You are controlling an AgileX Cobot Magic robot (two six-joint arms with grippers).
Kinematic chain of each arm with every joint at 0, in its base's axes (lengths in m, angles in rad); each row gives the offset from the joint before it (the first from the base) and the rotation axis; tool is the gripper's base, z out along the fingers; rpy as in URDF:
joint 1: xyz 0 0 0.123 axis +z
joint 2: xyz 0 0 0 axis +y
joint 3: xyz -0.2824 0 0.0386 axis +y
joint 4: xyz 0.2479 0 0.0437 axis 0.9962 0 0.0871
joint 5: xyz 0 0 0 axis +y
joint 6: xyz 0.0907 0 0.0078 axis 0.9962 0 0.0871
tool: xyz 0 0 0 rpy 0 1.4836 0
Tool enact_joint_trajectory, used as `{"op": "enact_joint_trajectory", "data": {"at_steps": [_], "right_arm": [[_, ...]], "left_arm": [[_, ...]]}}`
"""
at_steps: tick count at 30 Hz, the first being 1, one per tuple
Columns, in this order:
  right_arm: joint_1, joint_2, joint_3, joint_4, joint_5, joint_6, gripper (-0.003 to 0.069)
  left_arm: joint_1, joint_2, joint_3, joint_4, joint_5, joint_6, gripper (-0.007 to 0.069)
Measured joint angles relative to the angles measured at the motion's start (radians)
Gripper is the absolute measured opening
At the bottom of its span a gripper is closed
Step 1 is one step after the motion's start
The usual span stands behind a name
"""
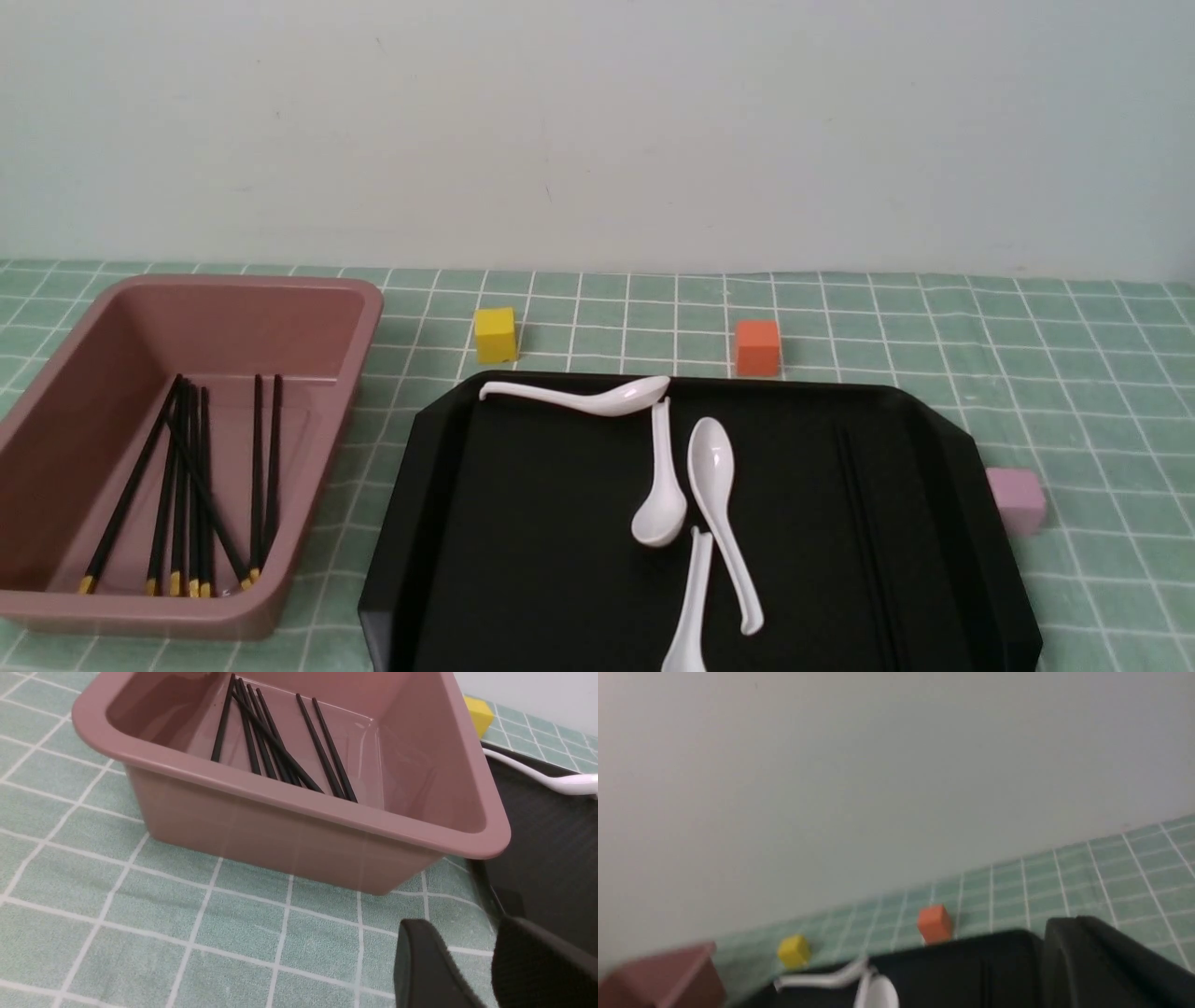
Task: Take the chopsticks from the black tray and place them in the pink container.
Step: 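Move the gripper over the chopsticks on the black tray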
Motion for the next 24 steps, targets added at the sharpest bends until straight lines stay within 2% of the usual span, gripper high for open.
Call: {"op": "enact_joint_trajectory", "data": {"at_steps": [3, 5, 8, 11, 15, 19, 22, 23, 24], "right_arm": [[0.0, 0.268, -0.143, -0.04, 0.3, -0.012, -0.0006], [0.0, 0.447, -0.196, -0.03, 0.44, -0.045, 0.0004], [0.003, 0.63, -0.224, 0.018, 0.51, -0.123, 0.0027], [0.053, 0.866, -0.254, 0.107, 0.528, -0.251, 0.01], [0.147, 1.064, -0.328, 0.128, 0.517, -0.265, 0.0196], [0.238, 1.175, -0.4, 0.056, 0.447, -0.124, 0.0226], [0.318, 1.251, -0.447, -0.056, 0.368, 0.082, 0.0242], [0.322, 1.258, -0.449, -0.063, 0.368, 0.082, 0.0242], [0.344, 1.281, -0.465, -0.114, 0.333, 0.168, 0.0249]], "left_arm": [[0.0, 0.0, 0.0, 0.0, 0.0, 0.0, 0.0238], [0.0, 0.0, 0.0, 0.0, 0.0, 0.0, 0.0238], [0.0, 0.0, 0.0, 0.0, 0.0, 0.0, 0.0238], [0.0, 0.0, 0.0, 0.0, 0.0, 0.0, 0.0238], [0.0, 0.0, 0.0, 0.0, 0.0, 0.0, 0.0238], [0.0, 0.0, 0.0, 0.0, 0.0, 0.0, 0.0238], [0.0, 0.0, 0.0, 0.0, 0.0, 0.0, 0.0238], [0.0, 0.0, 0.0, 0.0, 0.0, 0.0, 0.0238], [0.0, 0.0, 0.0, 0.0, 0.0, 0.0, 0.0238]]}}
